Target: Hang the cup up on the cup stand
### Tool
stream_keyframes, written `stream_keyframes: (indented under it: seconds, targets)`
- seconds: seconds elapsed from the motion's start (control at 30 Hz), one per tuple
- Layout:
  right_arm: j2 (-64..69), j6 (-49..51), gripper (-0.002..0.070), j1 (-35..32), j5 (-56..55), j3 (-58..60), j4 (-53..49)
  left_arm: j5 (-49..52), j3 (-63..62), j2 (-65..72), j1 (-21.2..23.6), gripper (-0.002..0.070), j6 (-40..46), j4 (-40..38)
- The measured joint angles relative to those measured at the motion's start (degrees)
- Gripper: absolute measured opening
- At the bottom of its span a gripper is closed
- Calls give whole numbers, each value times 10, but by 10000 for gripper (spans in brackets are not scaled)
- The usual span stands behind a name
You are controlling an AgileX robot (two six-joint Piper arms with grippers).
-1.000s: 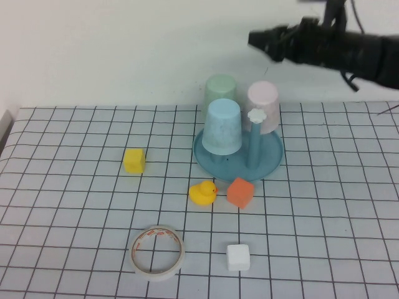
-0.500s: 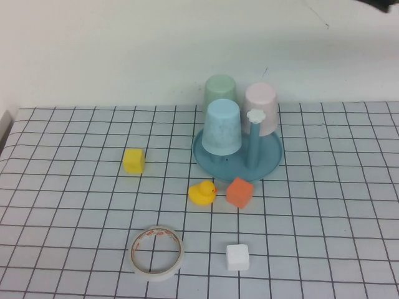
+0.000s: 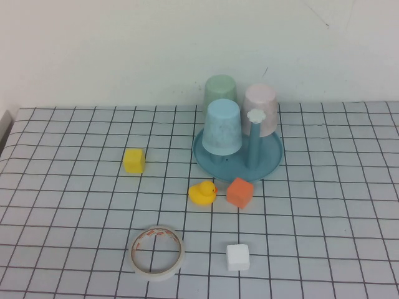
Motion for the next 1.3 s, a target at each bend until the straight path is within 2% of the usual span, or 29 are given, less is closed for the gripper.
stream_keyframes:
  seconds: [0.1, 0.53, 1.03, 1.3]
  targets:
    - [-105, -3, 6, -1, -31, 63, -14, -4, 0, 0, 0, 0, 0, 30]
    - [-401, -3, 6, -2, -124, 209, -76, -4, 0, 0, 0, 0, 0, 34]
    - [-449, -1, 2, -2, -86, 295, -102, -4, 0, 0, 0, 0, 0, 34]
    - [-453, 20, 1, -2, -137, 356, -151, -4, 0, 0, 0, 0, 0, 34]
